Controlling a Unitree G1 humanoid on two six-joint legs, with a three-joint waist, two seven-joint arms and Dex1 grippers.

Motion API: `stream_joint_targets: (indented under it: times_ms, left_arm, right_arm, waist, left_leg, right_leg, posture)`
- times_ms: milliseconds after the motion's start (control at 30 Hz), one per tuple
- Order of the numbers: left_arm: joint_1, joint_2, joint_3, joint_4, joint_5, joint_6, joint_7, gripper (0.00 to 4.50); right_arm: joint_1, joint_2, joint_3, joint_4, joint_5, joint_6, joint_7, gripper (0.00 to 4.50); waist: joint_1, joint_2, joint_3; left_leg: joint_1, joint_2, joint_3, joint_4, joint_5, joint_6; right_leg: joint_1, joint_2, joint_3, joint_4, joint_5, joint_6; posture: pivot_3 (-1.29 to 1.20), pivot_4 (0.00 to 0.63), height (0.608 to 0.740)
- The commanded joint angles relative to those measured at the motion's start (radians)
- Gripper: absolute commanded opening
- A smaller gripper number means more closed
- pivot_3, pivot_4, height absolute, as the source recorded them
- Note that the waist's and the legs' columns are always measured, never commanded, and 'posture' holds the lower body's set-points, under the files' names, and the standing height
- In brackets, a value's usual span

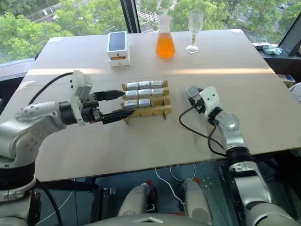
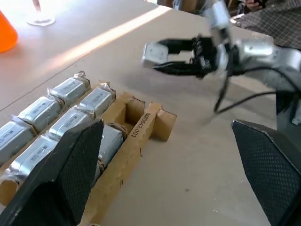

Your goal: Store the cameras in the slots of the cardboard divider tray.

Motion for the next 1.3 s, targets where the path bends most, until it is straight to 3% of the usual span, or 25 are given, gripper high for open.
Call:
stream_joint_targets:
  times_ms: [33, 233, 367, 567, 633, 867, 1300]
  left_arm:
    - [-0.105, 0.019, -0.091, 0.111, 0.066, -0.084, -0.097, 4.50]
    - [-0.305, -0.043, -0.232, 0.353, 0.159, -0.189, -0.240, 4.50]
    - [-0.408, -0.060, -0.340, 0.524, 0.255, -0.280, -0.384, 4.50]
    - [-0.523, -0.091, -0.421, 0.668, 0.332, -0.345, -0.557, 4.50]
    - [-0.564, -0.106, -0.449, 0.710, 0.360, -0.354, -0.605, 4.50]
    - [-0.607, -0.119, -0.521, 0.698, 0.378, -0.335, -0.698, 4.50]
    - [-0.620, -0.122, -0.587, 0.721, 0.424, -0.385, -0.698, 4.50]
  right_arm:
    - [-0.027, -0.045, 0.066, -0.177, 0.021, -0.058, 0.166, 1.90]
    - [-0.076, -0.099, 0.175, -0.301, -0.119, -0.211, 0.233, 1.90]
    - [-0.141, -0.145, 0.236, -0.272, -0.339, -0.437, 0.169, 1.90]
    - [-0.168, -0.166, 0.288, -0.219, -0.459, -0.553, 0.103, 1.90]
    - [-0.180, -0.160, 0.283, -0.215, -0.553, -0.590, 0.023, 1.90]
    - [-0.222, -0.164, 0.335, -0.192, -0.681, -0.624, -0.046, 1.90]
    - [-0.289, -0.169, 0.363, -0.114, -0.710, -0.647, -0.129, 1.90]
  waist:
    - [-0.001, 0.000, 0.000]
    - [0.009, 0.000, 0.000]
    - [0.012, 0.000, 0.000]
    - [0.013, 0.000, 0.000]
    - [0.013, 0.000, 0.000]
    - [0.009, 0.000, 0.000]
    - [0.011, 0.000, 0.001]
  left_leg:
    - [0.000, 0.000, 0.000, 0.000, 0.000, 0.000]
    - [-0.001, 0.000, 0.002, -0.001, 0.000, 0.000]
    - [-0.003, -0.001, 0.003, 0.000, 0.000, 0.000]
    - [-0.007, -0.001, 0.003, 0.000, 0.000, 0.000]
    - [-0.011, -0.001, 0.003, 0.003, 0.000, 0.000]
    - [-0.010, -0.001, 0.000, 0.004, 0.000, 0.000]
    - [-0.010, -0.001, 0.000, 0.004, 0.000, 0.000]
  right_leg:
    - [0.000, 0.001, 0.000, 0.000, 0.000, 0.000]
    - [-0.002, 0.004, 0.000, 0.000, 0.000, 0.000]
    - [-0.003, 0.004, 0.001, -0.003, 0.000, 0.000]
    - [-0.004, 0.004, -0.001, -0.005, 0.001, -0.001]
    - [-0.006, 0.004, -0.003, -0.005, 0.001, -0.001]
    - [-0.006, 0.004, -0.003, -0.005, 0.000, -0.001]
    - [-0.006, 0.004, -0.003, -0.004, 0.001, -0.001]
  posture:
    - [0.00, 0.150, 0.740]
    - [0.00, 0.150, 0.740]
    - [0.00, 0.150, 0.740]
    - [0.00, 0.150, 0.740]
    - [0.00, 0.150, 0.740]
    - [0.00, 0.150, 0.740]
    - [0.00, 0.150, 0.740]
